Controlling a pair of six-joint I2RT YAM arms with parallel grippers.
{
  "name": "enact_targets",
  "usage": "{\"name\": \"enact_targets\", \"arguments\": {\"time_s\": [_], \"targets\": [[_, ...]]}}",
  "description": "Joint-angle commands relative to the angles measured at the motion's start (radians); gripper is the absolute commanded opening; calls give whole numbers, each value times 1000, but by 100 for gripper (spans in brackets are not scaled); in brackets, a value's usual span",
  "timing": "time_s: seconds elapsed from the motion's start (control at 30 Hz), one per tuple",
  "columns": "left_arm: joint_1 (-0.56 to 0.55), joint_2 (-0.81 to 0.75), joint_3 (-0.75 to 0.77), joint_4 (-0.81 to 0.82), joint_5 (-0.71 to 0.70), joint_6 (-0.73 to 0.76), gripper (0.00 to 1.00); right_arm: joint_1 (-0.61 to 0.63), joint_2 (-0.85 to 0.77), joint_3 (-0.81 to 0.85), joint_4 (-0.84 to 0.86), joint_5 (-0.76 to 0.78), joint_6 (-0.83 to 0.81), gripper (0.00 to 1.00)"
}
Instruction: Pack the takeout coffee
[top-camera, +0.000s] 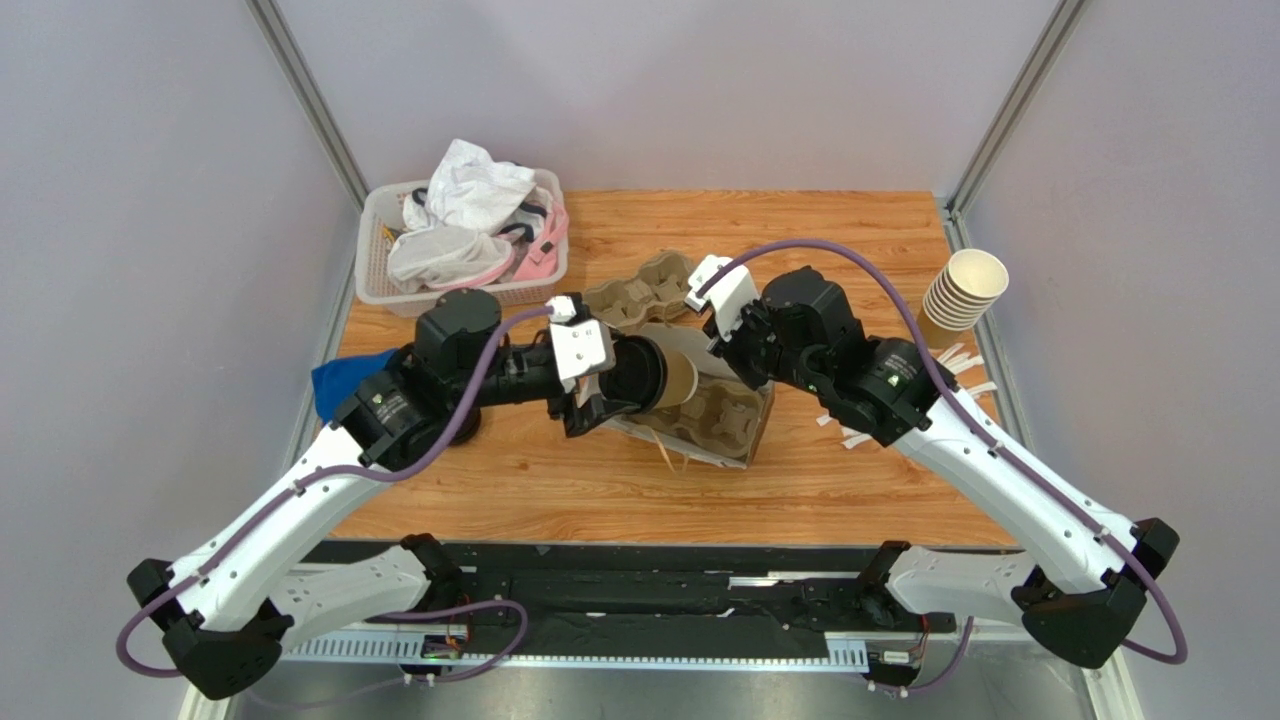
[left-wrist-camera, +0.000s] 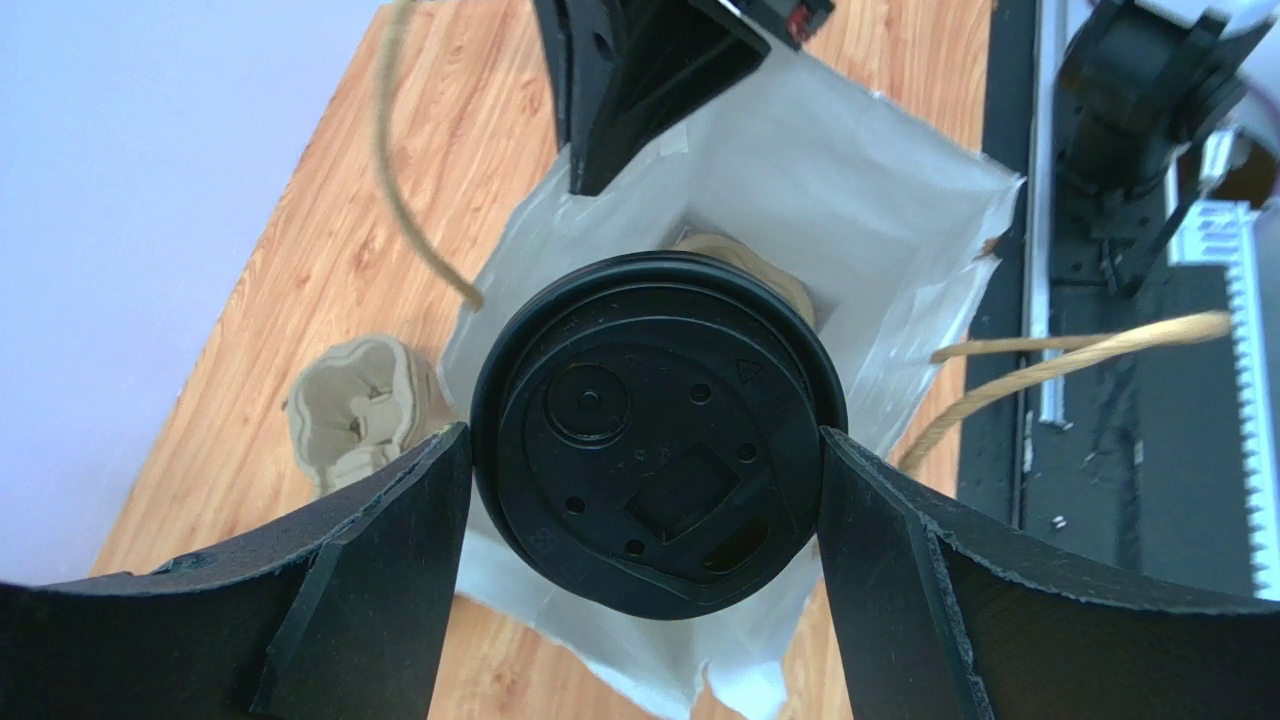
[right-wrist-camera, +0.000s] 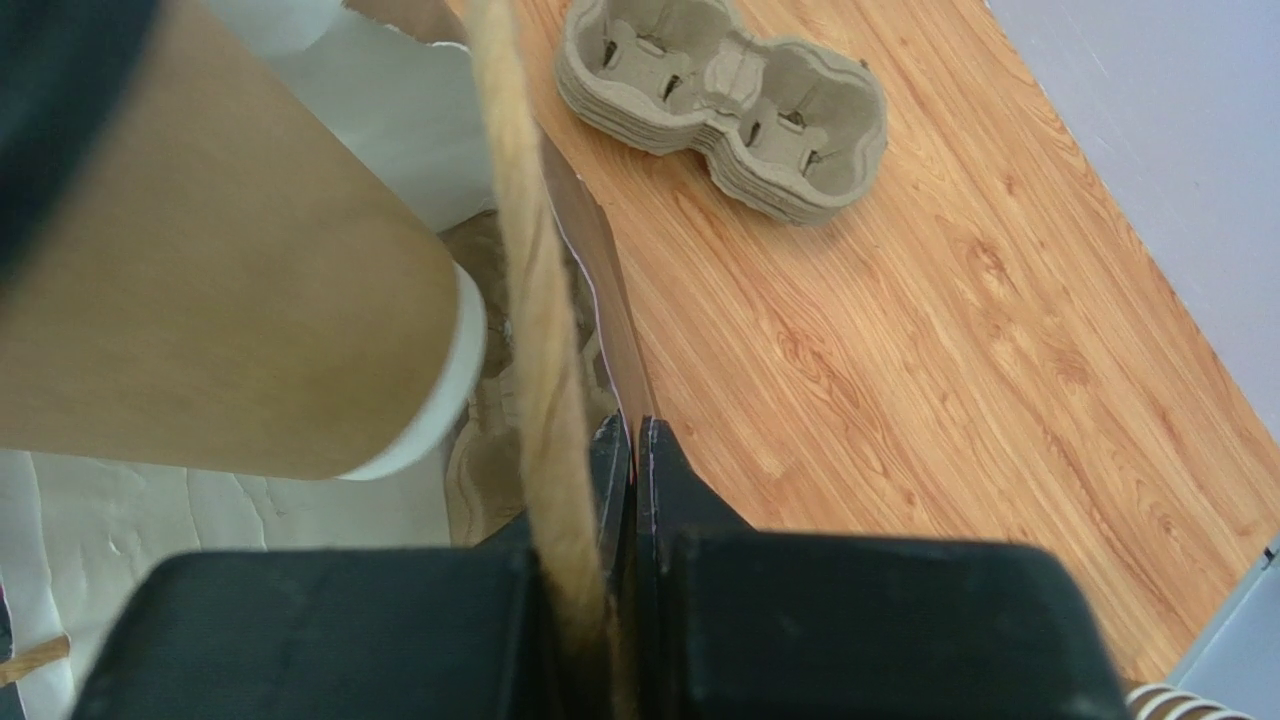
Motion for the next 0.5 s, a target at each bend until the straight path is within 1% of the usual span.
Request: {"name": "enact_targets", "arguments": {"time_s": [0.0, 0.13, 0.33, 0.47], "targets": [[-39, 16, -45, 123, -43, 125, 4, 45, -11, 34, 64, -30, 3, 0], [-53, 41, -70, 132, -34, 187, 3, 86, -12, 23, 83, -22, -11, 0], [-81, 43, -148, 129, -32, 295, 1, 126, -8, 16, 121, -3, -9, 0], [-91, 20, -206, 117, -37, 368, 1, 134, -8, 17, 121, -1, 34, 0]]}}
